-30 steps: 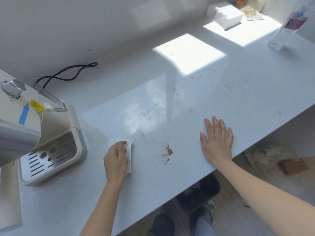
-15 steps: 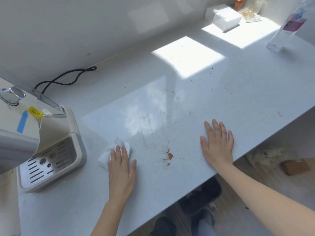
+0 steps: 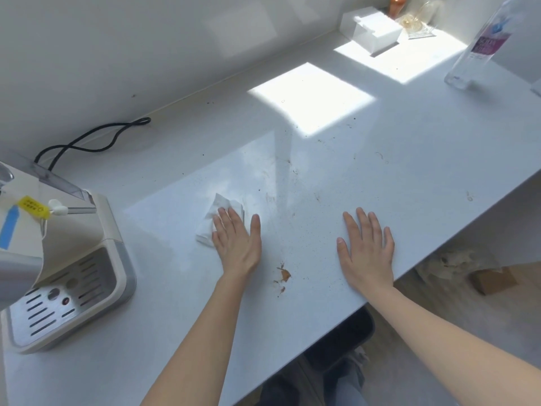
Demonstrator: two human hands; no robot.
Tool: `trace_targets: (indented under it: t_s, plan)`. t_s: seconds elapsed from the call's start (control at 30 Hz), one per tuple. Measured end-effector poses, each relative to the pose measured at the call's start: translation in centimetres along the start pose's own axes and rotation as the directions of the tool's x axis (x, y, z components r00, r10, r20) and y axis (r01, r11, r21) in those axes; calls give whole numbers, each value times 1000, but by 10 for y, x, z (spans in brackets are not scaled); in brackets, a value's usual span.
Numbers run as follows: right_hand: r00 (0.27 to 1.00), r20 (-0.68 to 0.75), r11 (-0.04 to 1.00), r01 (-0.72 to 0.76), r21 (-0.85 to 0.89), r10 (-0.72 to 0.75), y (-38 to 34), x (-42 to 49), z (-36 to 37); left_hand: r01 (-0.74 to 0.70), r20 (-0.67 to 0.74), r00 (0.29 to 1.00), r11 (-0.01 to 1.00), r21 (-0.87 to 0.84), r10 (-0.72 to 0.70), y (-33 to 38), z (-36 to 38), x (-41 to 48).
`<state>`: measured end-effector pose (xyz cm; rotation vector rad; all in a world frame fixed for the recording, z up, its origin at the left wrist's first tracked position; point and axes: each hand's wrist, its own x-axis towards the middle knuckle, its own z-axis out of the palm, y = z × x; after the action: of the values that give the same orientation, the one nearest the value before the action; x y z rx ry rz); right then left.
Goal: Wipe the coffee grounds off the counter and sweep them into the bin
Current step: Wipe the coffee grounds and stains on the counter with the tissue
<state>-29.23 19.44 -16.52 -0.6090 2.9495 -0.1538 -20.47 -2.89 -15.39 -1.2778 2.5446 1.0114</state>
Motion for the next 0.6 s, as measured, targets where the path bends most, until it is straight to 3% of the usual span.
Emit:
trace_targets:
  t_s: [0.27, 0.5, 0.6]
  plan:
    - [1000, -6, 1000, 8, -2, -8, -1, 1, -1, -189, 82, 979, 981, 47, 185, -3, 24, -70]
    - [1000, 12, 1000, 1, -9, -1, 0, 0, -1, -201, 125, 973, 978, 46, 194, -20, 19, -122]
    - [1000, 17, 1000, 0, -13, 0, -1, 0, -2, -119, 7, 993, 991, 59, 119, -30, -4, -107]
